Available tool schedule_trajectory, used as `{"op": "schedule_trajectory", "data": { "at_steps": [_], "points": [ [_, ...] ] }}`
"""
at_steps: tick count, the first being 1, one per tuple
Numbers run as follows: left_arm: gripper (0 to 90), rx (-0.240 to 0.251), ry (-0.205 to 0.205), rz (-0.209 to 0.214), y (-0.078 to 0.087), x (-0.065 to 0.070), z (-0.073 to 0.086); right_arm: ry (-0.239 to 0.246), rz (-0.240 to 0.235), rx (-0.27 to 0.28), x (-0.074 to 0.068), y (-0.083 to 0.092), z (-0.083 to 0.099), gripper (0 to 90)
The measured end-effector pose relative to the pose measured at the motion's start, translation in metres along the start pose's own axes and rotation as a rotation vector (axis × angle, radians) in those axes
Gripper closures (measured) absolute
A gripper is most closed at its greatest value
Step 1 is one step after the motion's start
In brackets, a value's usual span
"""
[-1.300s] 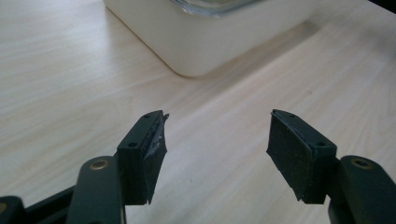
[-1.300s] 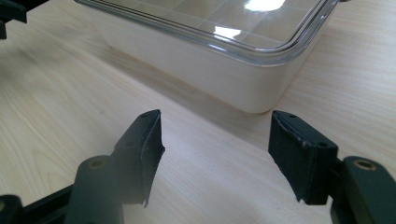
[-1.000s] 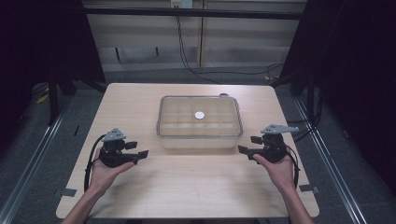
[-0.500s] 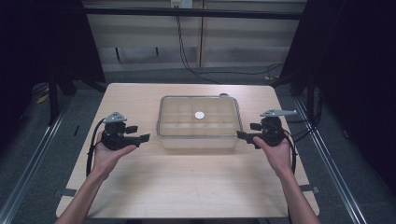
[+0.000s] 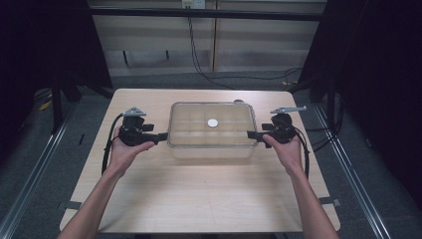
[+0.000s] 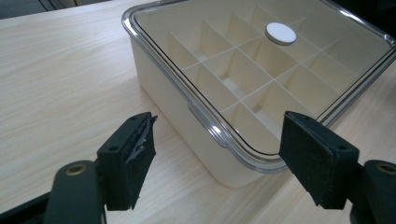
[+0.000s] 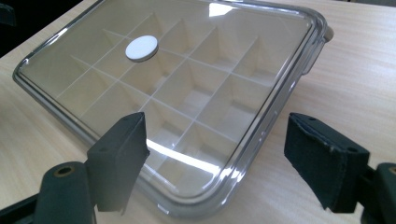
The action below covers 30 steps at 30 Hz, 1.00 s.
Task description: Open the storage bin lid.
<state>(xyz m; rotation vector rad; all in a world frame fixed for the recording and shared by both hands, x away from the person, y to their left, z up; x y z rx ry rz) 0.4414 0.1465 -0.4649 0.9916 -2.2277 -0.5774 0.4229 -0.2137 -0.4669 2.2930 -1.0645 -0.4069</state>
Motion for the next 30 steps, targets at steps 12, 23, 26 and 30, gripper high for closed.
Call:
{"op": "schedule_trajectory", "data": {
  "at_steps": [12, 23, 26, 30],
  "points": [
    [20.4, -0.017, 0.032, 0.028, -0.022, 0.0, 0.003, -0.035, -0.014, -0.044, 0.01, -0.027, 0.003, 18.0],
    [16.1, -0.05, 0.051, 0.017, -0.038, -0.002, 0.007, -0.043, -0.026, -0.073, 0.006, -0.043, 0.007, 13.2],
    [16.1, -0.063, 0.048, 0.015, -0.043, -0.002, 0.008, -0.058, -0.062, -0.076, 0.004, -0.046, 0.008, 11.2],
    [15.9, -0.075, 0.047, 0.041, -0.049, 0.004, 0.006, -0.059, -0.063, -0.079, 0.004, -0.049, 0.007, 8.6]
  ]
}}
Point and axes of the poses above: each handheld gripper's, and its own axes: y roughly backward along the jaws, z roughly out of its underside, x roughly to its right, the point moved 8 cm from there along -y, roughly forward along the jaws, and after that the axes turned 14 degrees about y, right-handed, at the moved point
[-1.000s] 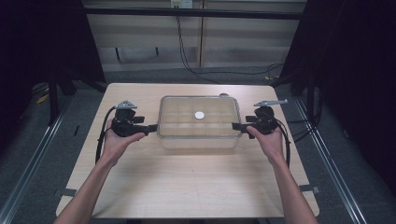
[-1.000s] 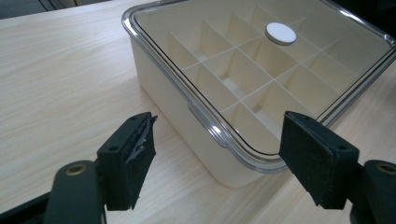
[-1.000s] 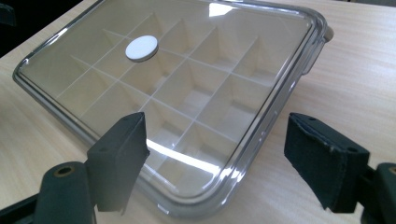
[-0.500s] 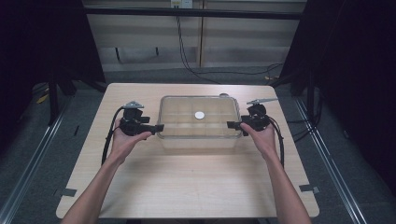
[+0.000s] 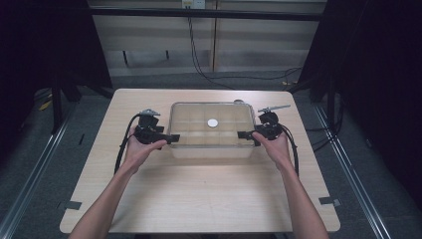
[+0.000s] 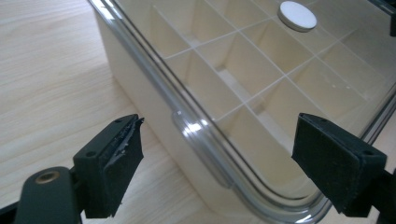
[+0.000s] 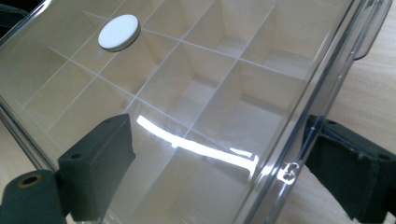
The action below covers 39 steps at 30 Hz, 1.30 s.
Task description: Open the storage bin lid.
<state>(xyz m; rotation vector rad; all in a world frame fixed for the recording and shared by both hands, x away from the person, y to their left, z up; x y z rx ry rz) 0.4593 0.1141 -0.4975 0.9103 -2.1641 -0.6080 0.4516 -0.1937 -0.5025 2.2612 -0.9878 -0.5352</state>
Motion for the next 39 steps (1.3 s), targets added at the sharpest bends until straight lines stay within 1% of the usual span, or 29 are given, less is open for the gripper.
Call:
{"op": "schedule_trajectory", "data": {
  "at_steps": [3, 4, 5, 7, 9, 10, 11, 14, 15, 16, 17, 19, 21, 23, 24, 27, 28, 31, 33, 35, 37, 39],
  "points": [
    [15.6, -0.002, -0.002, 0.004, -0.003, 0.002, -0.001, -0.01, 0.0, 0.001, 0.001, -0.003, -0.001, 8.2],
    [15.3, -0.015, -0.012, 0.015, -0.005, 0.002, -0.001, -0.012, 0.001, 0.004, 0.002, -0.003, -0.002, 8.2],
    [14.8, -0.014, -0.01, 0.031, -0.006, 0.002, -0.001, -0.013, 0.005, 0.008, 0.002, -0.004, -0.002, 8.2],
    [13.7, -0.02, -0.005, 0.032, -0.007, 0.002, -0.001, -0.017, 0.011, 0.017, 0.003, -0.005, -0.002, 8.2],
    [13.4, -0.019, -0.012, 0.029, -0.008, 0.003, -0.002, -0.017, 0.014, 0.019, 0.003, -0.005, -0.002, 8.2],
    [13.4, -0.032, -0.024, 0.038, -0.008, 0.004, -0.001, -0.019, 0.014, 0.02, 0.003, -0.005, -0.002, 8.2],
    [13.8, -0.034, -0.018, 0.042, -0.009, 0.006, -0.002, -0.02, 0.015, 0.024, 0.003, -0.005, -0.002, 8.2],
    [14.1, -0.037, -0.019, 0.034, -0.01, 0.007, -0.002, -0.023, 0.022, 0.026, 0.003, -0.006, -0.002, 8.2],
    [14.1, -0.044, -0.023, 0.026, -0.008, 0.008, -0.001, -0.013, 0.03, 0.033, 0.002, -0.005, -0.002, 8.2],
    [14.4, -0.037, -0.019, 0.027, -0.008, 0.008, -0.001, -0.013, 0.032, 0.042, 0.002, -0.005, -0.002, 8.3],
    [15.0, -0.039, -0.024, 0.03, -0.007, 0.007, 0.0, -0.014, 0.036, 0.045, 0.002, -0.005, -0.002, 8.3],
    [17.2, -0.025, -0.012, 0.035, -0.007, 0.006, -0.001, -0.011, 0.039, 0.06, 0.002, -0.005, -0.001, 8.3],
    [18.5, -0.025, -0.014, 0.039, -0.006, 0.006, -0.001, -0.014, 0.043, 0.067, 0.002, -0.005, -0.001, 8.3],
    [18.5, -0.019, -0.009, 0.04, -0.006, 0.006, 0.0, -0.015, 0.044, 0.069, 0.001, -0.005, -0.001, 8.3],
    [18.5, -0.013, -0.005, 0.04, -0.006, 0.006, 0.0, -0.021, 0.045, 0.08, 0.002, -0.005, -0.001, 9.0],
    [19.2, -0.01, -0.006, 0.034, -0.006, 0.006, 0.0, -0.023, 0.045, 0.084, 0.002, -0.005, -0.001, 9.1],
    [19.6, -0.004, -0.013, 0.03, -0.005, 0.007, -0.001, -0.023, 0.045, 0.087, 0.002, -0.005, -0.001, 9.2],
    [22.2, 0.001, -0.012, 0.033, -0.004, 0.007, -0.001, -0.03, 0.049, 0.094, 0.002, -0.004, -0.001, 9.8],
    [24.4, 0.008, -0.01, 0.039, -0.003, 0.007, -0.002, -0.026, 0.06, 0.101, 0.003, -0.002, -0.002, 12.1],
    [24.5, 0.011, -0.012, 0.04, -0.002, 0.007, -0.002, -0.029, 0.053, 0.12, 0.003, 0.001, -0.004, 12.8],
    [25.8, 0.019, -0.013, 0.039, -0.001, 0.007, -0.003, -0.033, 0.044, 0.125, 0.003, 0.003, -0.004, 12.8],
    [26.5, 0.036, -0.017, 0.039, -0.001, 0.008, -0.003, -0.026, 0.041, 0.138, 0.002, 0.006, -0.006, 13.8]
  ]
}}
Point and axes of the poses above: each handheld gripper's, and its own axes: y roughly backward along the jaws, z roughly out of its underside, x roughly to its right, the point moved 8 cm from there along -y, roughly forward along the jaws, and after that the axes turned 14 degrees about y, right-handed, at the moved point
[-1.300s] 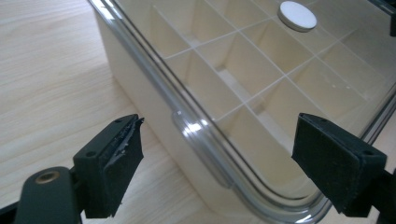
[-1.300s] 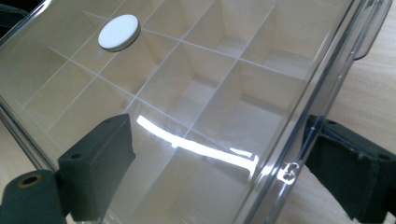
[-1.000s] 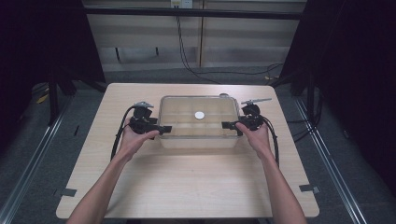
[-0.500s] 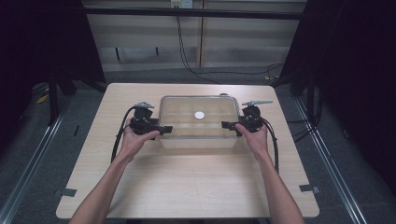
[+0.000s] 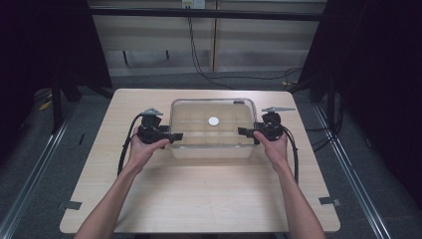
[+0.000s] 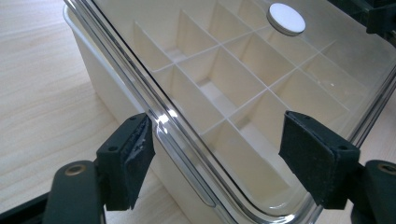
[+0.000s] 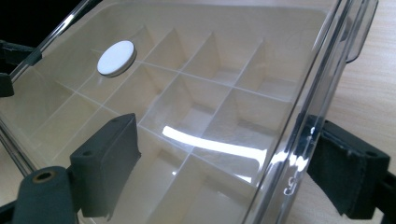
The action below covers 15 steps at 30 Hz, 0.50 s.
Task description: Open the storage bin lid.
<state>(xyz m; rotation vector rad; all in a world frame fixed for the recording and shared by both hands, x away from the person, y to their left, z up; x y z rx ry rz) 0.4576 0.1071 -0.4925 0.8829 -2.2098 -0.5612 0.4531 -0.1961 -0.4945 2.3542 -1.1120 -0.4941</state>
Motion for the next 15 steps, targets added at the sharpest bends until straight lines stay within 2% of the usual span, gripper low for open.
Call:
{"op": "schedule_trajectory", "data": {
  "at_steps": [5, 7, 10, 12, 14, 15],
  "points": [
    [30.6, 0.015, 0.004, 0.008, 0.002, -0.001, -0.001, 0.0, 0.005, 0.014, -0.001, 0.003, -0.001, 14.4],
    [31.3, 0.027, 0.001, 0.009, 0.004, -0.001, -0.001, -0.025, -0.024, 0.061, -0.002, 0.008, -0.005, 15.8],
    [32.9, 0.032, -0.009, 0.007, 0.005, -0.001, -0.001, -0.02, -0.027, 0.07, -0.002, 0.012, -0.008, 20.8],
    [34.3, 0.041, -0.009, 0.011, 0.006, 0.0, -0.002, -0.013, -0.033, 0.065, -0.002, 0.014, -0.007, 27.2],
    [36.9, 0.05, -0.01, 0.01, 0.007, 0.0, -0.003, -0.008, -0.033, 0.064, -0.003, 0.015, -0.007, 28.3],
    [37.0, 0.051, -0.019, 0.005, 0.008, 0.001, -0.003, -0.013, -0.031, 0.074, -0.003, 0.018, -0.007, 32.4]
  ]
}}
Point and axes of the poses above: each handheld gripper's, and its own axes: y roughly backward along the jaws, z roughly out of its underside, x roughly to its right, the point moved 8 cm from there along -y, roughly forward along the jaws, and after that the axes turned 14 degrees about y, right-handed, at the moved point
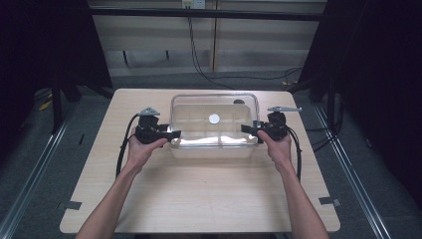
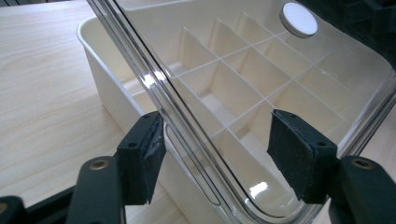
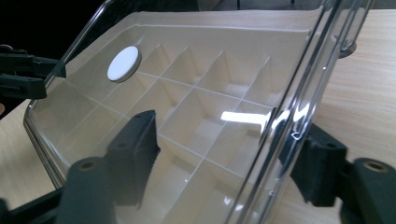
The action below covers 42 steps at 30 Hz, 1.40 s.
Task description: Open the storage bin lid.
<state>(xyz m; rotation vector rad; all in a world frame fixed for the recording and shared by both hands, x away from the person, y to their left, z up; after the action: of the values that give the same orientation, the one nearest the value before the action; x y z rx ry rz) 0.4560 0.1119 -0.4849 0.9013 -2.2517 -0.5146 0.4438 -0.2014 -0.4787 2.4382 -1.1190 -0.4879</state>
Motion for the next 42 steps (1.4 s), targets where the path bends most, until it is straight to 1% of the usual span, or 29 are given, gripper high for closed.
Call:
{"op": "schedule_trajectory", "data": {
  "at_steps": [1, 2, 3, 4, 7, 9, 11, 12, 15, 16, 17, 18, 19, 20, 21, 22, 23, 24, 27, 28, 29, 31, 33, 34, 36, 39, 42],
  "points": [
    [37.4, 0.0, 0.0, 0.0, 0.0, 0.0, 0.0, 0.002, -0.002, 0.009, 0.0, 0.001, 0.0, 34.1],
    [38.4, 0.011, -0.007, 0.004, 0.003, 0.0, 0.0, -0.005, -0.005, 0.021, -0.001, 0.003, 0.0, 36.1],
    [40.1, 0.018, -0.001, 0.01, 0.004, 0.001, 0.0, -0.007, -0.007, 0.032, -0.001, 0.005, 0.0, 37.2],
    [41.8, 0.02, -0.012, 0.014, 0.006, 0.0, 0.001, -0.009, -0.009, 0.036, -0.002, 0.006, 0.0, 38.4],
    [44.2, 0.03, -0.013, 0.016, 0.007, 0.001, 0.001, -0.009, -0.01, 0.04, -0.002, 0.009, 0.001, 39.7],
    [46.0, 0.031, -0.029, 0.016, 0.01, 0.002, 0.002, -0.015, -0.001, 0.055, -0.002, 0.012, 0.0, 42.1],
    [49.5, 0.046, -0.032, 0.012, 0.013, 0.003, 0.0, -0.017, 0.004, 0.062, -0.002, 0.013, 0.0, 42.2],
    [51.3, 0.05, -0.037, 0.012, 0.014, 0.003, 0.0, -0.01, 0.012, 0.061, -0.002, 0.013, 0.0, 41.7],
    [54.2, 0.054, -0.04, 0.004, 0.015, 0.004, 0.001, -0.009, 0.015, 0.055, -0.004, 0.013, 0.001, 41.6],
    [55.1, 0.051, -0.041, 0.011, 0.016, 0.006, 0.002, 0.005, 0.02, 0.04, -0.005, 0.014, 0.003, 41.4],
    [55.7, 0.051, -0.041, 0.011, 0.016, 0.006, 0.002, 0.005, 0.02, 0.04, -0.005, 0.014, 0.003, 41.4],
    [57.0, 0.048, -0.051, 0.012, 0.018, 0.007, 0.003, 0.011, 0.022, 0.023, -0.006, 0.015, 0.004, 41.9],
    [58.8, 0.048, -0.051, 0.012, 0.018, 0.007, 0.003, 0.011, 0.022, 0.023, -0.006, 0.015, 0.004, 41.9],
    [58.8, 0.059, -0.048, 0.024, 0.021, 0.009, 0.002, 0.008, 0.021, 0.02, -0.006, 0.016, 0.005, 43.3],
    [63.3, 0.069, -0.052, 0.042, 0.023, 0.011, 0.0, 0.001, 0.015, 0.022, -0.006, 0.018, 0.008, 46.4],
    [64.7, 0.073, -0.049, 0.044, 0.024, 0.012, 0.0, -0.003, 0.01, 0.021, -0.006, 0.018, 0.009, 47.2],
    [65.2, 0.073, -0.049, 0.044, 0.024, 0.012, 0.0, -0.003, 0.01, 0.021, -0.006, 0.018, 0.009, 47.2],
    [65.4, 0.074, -0.053, 0.039, 0.025, 0.012, 0.0, -0.021, 0.003, 0.033, -0.005, 0.02, 0.009, 49.6],
    [68.1, 0.084, -0.049, 0.046, 0.027, 0.013, 0.0, -0.024, 0.0, 0.037, -0.007, 0.023, 0.007, 52.2],
    [69.2, 0.088, -0.054, 0.052, 0.031, 0.012, -0.001, -0.025, -0.008, 0.044, -0.007, 0.024, 0.007, 53.4],
    [70.4, 0.088, -0.054, 0.052, 0.031, 0.012, -0.001, -0.025, -0.008, 0.044, -0.007, 0.024, 0.007, 53.4],
    [72.1, 0.104, -0.053, 0.06, 0.036, 0.015, -0.002, -0.032, -0.014, 0.059, -0.01, 0.029, 0.004, 56.3],
    [73.5, 0.108, -0.057, 0.061, 0.037, 0.015, -0.002, -0.029, -0.015, 0.072, -0.011, 0.031, 0.003, 56.9],
    [73.9, 0.117, -0.058, 0.059, 0.04, 0.016, -0.003, -0.03, -0.019, 0.073, -0.012, 0.032, 0.003, 57.1],
    [74.5, 0.117, -0.058, 0.06, 0.041, 0.016, -0.003, -0.027, -0.021, 0.075, -0.013, 0.033, 0.005, 57.4],
    [74.6, 0.118, -0.052, 0.052, 0.042, 0.015, -0.003, -0.012, -0.014, 0.087, -0.016, 0.034, 0.004, 57.5],
    [74.9, 0.123, -0.046, 0.052, 0.045, 0.014, -0.003, -0.008, -0.01, 0.089, -0.018, 0.034, 0.004, 57.9]
  ]
}}
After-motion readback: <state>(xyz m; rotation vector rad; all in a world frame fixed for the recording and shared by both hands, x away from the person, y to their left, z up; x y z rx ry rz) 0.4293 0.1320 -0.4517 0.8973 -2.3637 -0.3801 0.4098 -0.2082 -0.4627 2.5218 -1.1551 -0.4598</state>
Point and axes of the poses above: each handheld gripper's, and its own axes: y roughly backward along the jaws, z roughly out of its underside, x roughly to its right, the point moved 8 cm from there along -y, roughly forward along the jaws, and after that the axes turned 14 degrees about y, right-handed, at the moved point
